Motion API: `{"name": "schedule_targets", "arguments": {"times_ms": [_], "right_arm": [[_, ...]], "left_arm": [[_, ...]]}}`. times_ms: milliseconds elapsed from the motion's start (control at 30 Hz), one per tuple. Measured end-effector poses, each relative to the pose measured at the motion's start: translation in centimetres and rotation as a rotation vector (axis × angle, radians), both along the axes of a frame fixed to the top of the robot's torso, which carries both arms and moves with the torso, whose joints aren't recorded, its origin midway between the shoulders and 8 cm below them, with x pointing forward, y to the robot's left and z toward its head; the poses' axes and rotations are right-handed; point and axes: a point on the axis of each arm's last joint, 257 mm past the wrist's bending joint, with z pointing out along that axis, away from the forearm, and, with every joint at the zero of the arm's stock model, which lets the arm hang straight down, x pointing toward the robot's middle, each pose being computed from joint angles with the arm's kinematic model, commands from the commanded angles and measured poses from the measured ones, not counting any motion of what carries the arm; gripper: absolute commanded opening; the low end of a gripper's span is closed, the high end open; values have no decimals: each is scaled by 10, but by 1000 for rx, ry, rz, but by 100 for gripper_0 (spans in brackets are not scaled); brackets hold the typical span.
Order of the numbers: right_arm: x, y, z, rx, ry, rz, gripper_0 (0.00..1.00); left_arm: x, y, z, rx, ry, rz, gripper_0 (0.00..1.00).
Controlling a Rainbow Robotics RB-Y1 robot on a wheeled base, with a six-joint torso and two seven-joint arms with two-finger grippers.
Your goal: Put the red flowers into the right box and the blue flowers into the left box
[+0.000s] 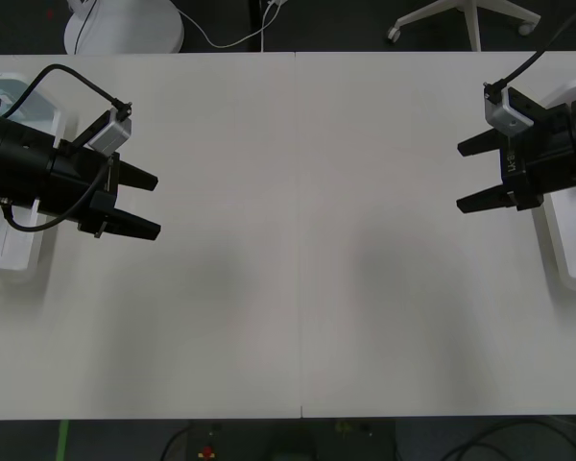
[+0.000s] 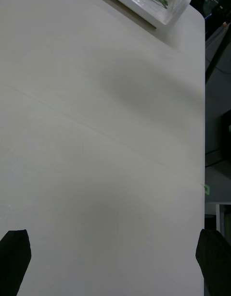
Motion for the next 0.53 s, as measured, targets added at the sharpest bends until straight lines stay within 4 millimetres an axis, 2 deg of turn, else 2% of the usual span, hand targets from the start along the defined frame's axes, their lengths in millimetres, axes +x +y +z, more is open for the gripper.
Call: {"name": "schedule_targets", "arguments": {"times_ms": [167,533], "right_arm": [[0,0,0,0,0,0,99],[0,0,0,0,0,0,99]], "left_arm": [[0,0,0,0,0,0,100],[0,0,0,0,0,0,100]]}}
